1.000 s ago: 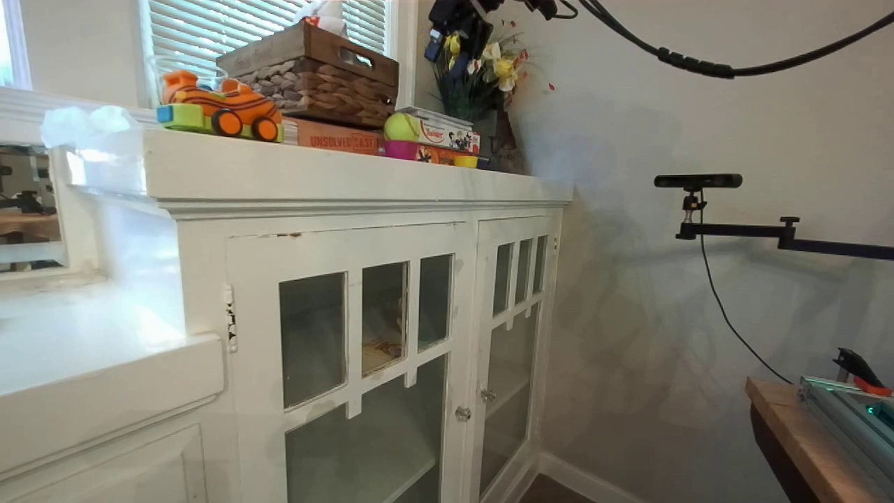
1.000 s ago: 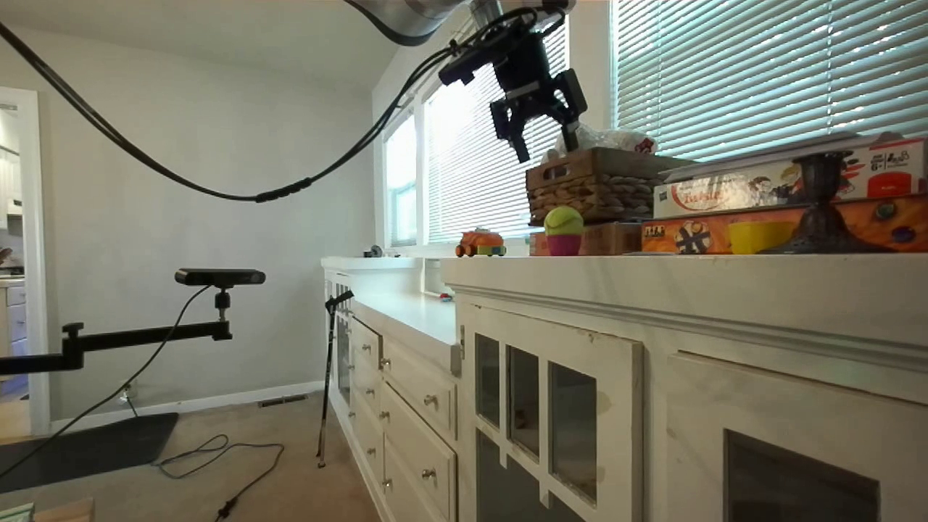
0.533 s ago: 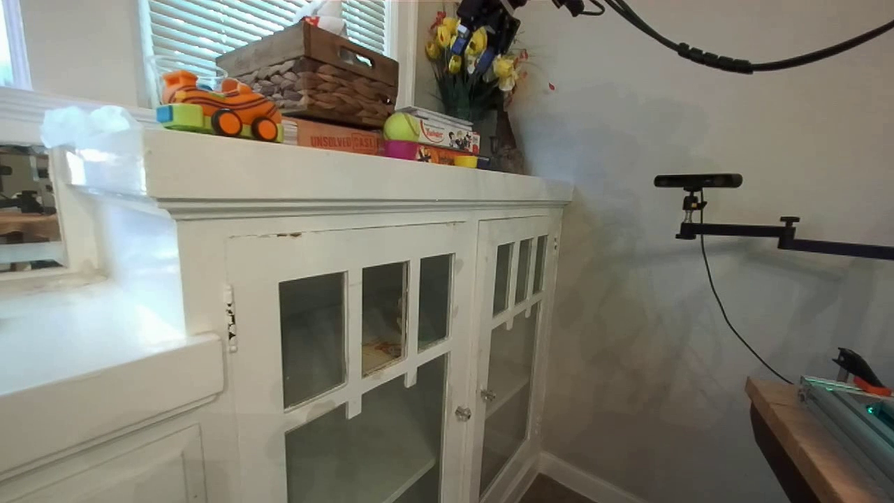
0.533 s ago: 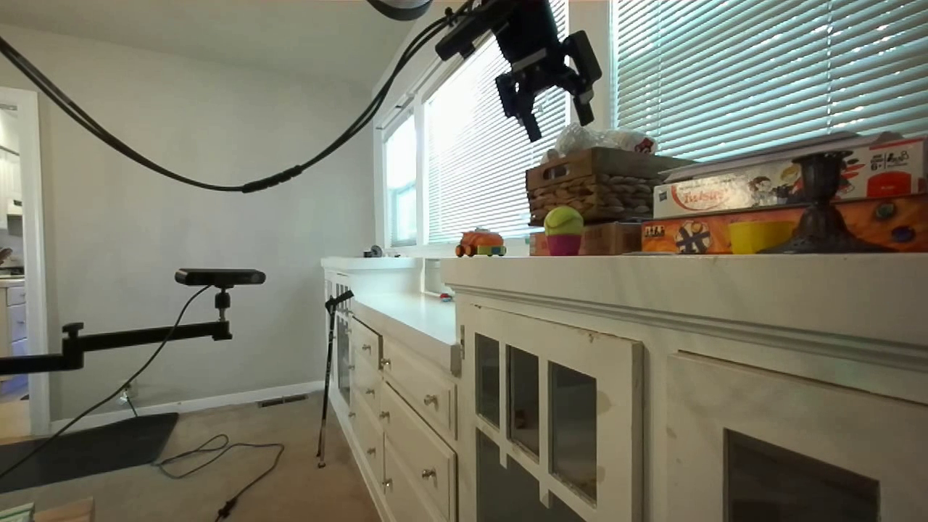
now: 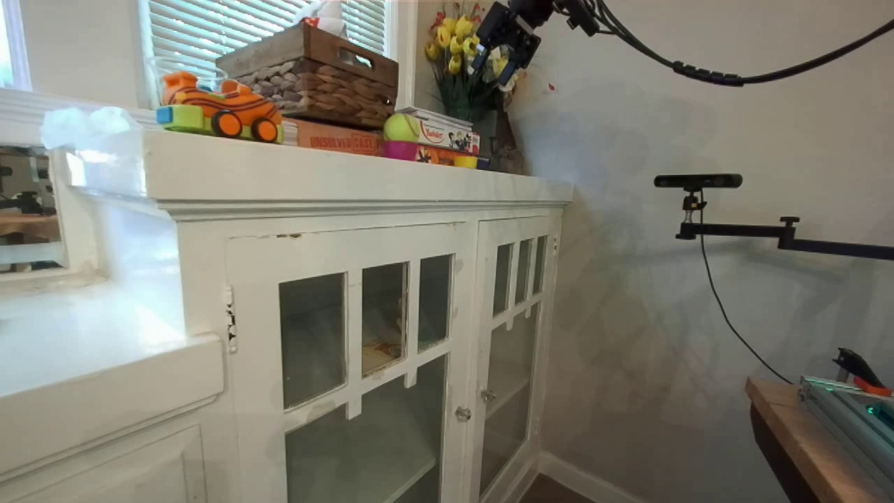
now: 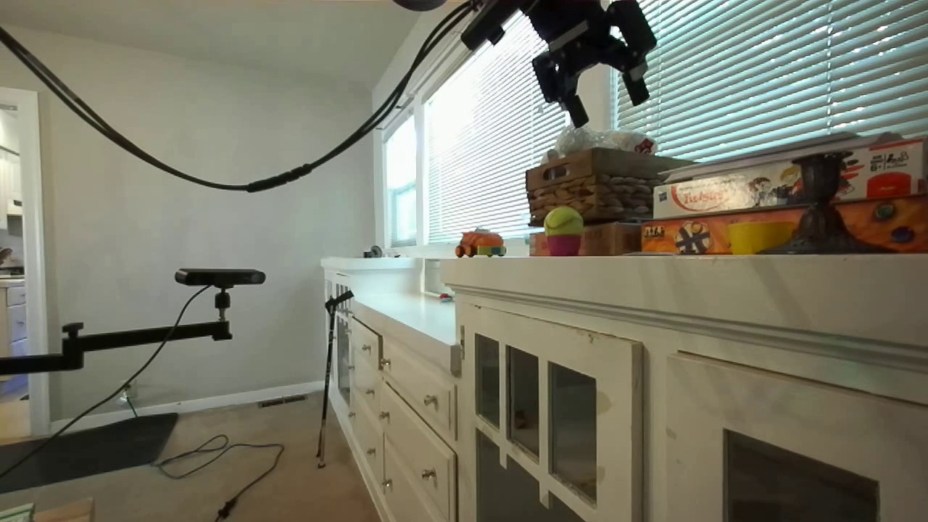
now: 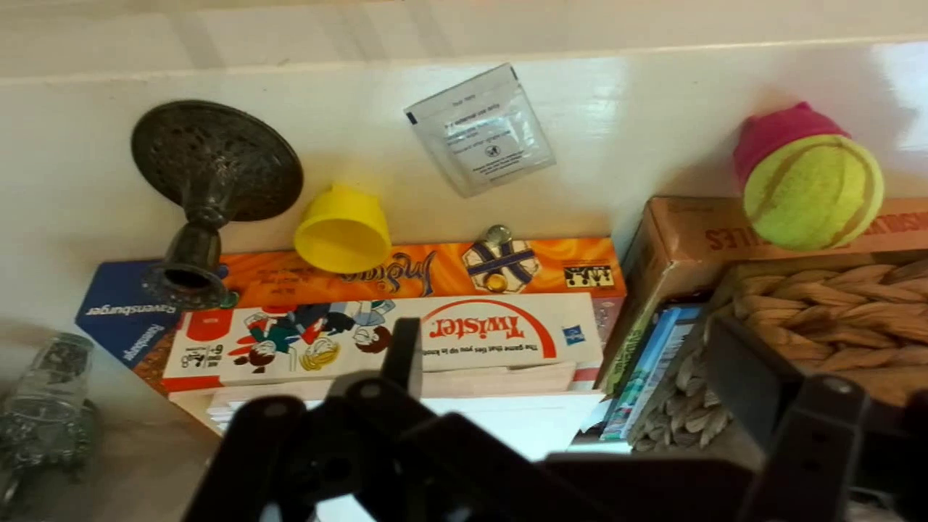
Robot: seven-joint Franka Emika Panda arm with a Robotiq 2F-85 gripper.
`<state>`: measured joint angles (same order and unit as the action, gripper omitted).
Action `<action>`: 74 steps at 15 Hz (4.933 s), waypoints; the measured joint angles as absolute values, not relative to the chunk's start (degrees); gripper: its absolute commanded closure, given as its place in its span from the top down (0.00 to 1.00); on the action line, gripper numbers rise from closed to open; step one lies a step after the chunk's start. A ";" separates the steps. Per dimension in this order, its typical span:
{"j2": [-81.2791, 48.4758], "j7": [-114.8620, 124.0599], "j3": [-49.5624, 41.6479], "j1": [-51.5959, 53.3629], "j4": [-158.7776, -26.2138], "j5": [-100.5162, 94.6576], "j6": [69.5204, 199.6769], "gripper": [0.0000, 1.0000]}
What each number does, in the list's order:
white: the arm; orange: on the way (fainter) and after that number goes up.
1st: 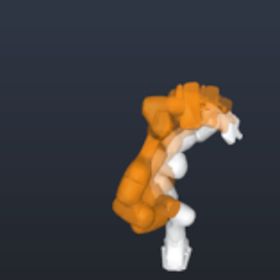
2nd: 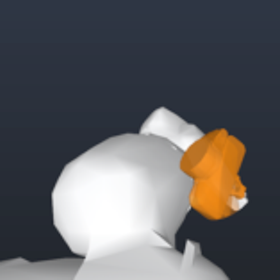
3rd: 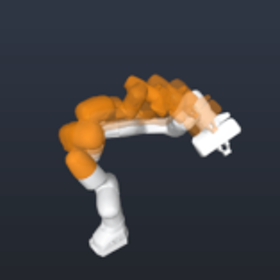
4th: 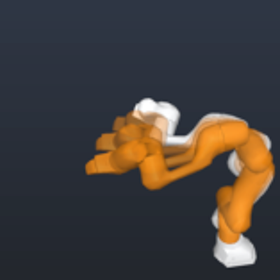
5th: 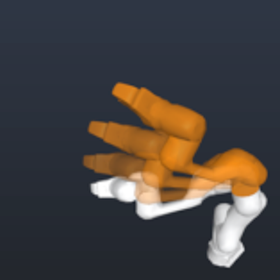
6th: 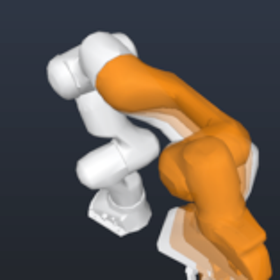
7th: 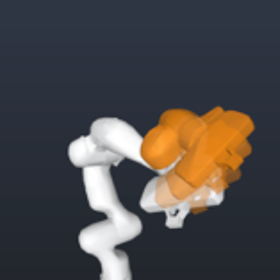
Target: Put the tennis ball inside the brown cup then move the yellow cup to the left
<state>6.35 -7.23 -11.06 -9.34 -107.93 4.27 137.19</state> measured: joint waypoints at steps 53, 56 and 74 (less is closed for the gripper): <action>-15.77 -10.59 -11.51 -15.84 -100.25 10.85 155.57 1.00; -15.79 -10.59 -11.49 -15.84 -100.22 10.82 155.57 1.00; -16.06 -10.60 -11.06 -15.94 -99.02 10.22 155.57 0.62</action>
